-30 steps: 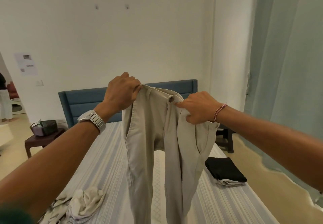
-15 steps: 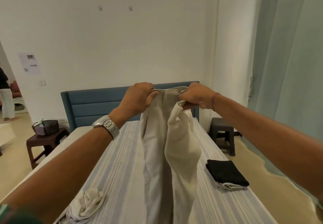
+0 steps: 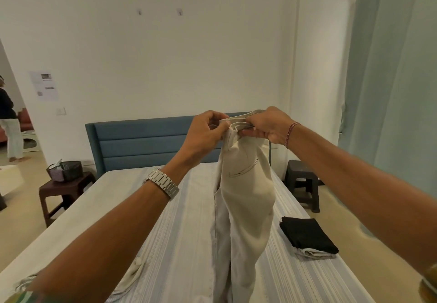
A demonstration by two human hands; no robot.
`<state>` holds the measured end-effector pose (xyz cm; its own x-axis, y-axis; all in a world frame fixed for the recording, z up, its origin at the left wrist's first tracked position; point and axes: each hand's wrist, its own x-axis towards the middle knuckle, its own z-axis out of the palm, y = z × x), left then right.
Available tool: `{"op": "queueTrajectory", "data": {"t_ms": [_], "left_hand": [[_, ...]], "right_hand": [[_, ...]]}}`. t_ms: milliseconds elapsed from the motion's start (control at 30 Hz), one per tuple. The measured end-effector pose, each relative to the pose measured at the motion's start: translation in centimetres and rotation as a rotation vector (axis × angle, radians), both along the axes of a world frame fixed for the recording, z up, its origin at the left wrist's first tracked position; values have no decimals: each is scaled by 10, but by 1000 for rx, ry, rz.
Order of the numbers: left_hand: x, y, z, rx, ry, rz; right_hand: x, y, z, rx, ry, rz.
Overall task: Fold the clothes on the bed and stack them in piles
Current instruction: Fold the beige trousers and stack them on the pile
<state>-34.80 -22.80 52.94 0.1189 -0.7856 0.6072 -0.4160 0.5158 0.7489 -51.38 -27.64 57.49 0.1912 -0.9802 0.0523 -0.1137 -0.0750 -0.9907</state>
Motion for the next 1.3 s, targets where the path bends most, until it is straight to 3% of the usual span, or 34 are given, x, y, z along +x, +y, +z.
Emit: {"op": "queueTrajectory", "data": {"t_ms": [100,233,433,767,933,1100,1300], "left_hand": [[-4,7,-7,29,58,-86],[-9,5,-16,25,-118,-32],[2,1,-11,6,-235,43],[6,4,-13,-62,-313,58],[5,6,-19,-81,-371,48],[8,10,-20,-91,-440,32],[13,13,-23,-98,-452,19]], "right_hand": [[-2,3,0,-6,4,-14],[-5,-1,-3,17,30,-18],[-19,5,-8,-23,87,5],[-53,-12,-23,-491,1037,-171],[-55,-14,-36,-606,1080,-33],[-53,-9,-42,-707,982,118],[-51,-9,-44,-788,1160,113]]}}
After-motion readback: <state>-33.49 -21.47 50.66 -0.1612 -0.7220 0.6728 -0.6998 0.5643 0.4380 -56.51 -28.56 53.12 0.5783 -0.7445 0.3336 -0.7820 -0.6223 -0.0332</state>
